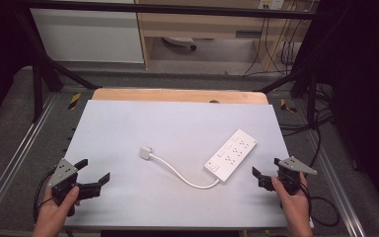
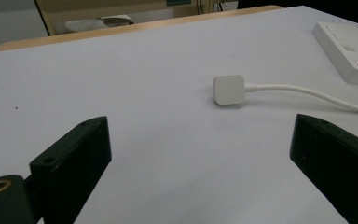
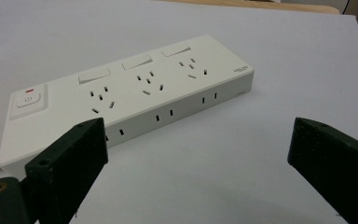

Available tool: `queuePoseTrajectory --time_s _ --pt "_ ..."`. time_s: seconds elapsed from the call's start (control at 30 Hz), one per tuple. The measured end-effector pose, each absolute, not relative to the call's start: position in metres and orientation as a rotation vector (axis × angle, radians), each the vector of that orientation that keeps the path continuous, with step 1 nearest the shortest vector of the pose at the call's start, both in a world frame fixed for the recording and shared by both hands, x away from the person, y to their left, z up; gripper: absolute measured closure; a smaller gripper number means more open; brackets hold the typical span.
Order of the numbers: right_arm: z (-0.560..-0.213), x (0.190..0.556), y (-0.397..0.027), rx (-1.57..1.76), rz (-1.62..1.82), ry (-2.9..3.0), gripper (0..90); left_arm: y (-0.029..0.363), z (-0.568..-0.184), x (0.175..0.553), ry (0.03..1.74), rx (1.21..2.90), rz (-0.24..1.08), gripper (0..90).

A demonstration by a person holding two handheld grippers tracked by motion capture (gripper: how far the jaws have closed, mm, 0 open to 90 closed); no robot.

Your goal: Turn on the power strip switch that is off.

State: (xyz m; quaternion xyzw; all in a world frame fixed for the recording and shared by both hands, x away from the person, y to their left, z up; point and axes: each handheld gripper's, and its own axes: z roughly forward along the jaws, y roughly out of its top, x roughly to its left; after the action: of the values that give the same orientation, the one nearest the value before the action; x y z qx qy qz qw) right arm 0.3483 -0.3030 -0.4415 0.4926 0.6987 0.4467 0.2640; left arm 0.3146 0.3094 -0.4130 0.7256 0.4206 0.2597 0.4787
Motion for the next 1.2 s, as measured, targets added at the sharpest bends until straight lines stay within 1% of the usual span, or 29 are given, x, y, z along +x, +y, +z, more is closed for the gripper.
queuePoseTrajectory --time_s 0.7,1.2 --pt "-0.432 0.348 -0.296 1.323 1.233 1.870 4.0 0.308 -0.414 0.316 1.026 1.782 0.629 5.7" --pt "-0.418 0.351 -0.280 1.284 1.274 1.912 3.5 0.308 -0.415 0.317 1.025 1.787 0.629 5.7"
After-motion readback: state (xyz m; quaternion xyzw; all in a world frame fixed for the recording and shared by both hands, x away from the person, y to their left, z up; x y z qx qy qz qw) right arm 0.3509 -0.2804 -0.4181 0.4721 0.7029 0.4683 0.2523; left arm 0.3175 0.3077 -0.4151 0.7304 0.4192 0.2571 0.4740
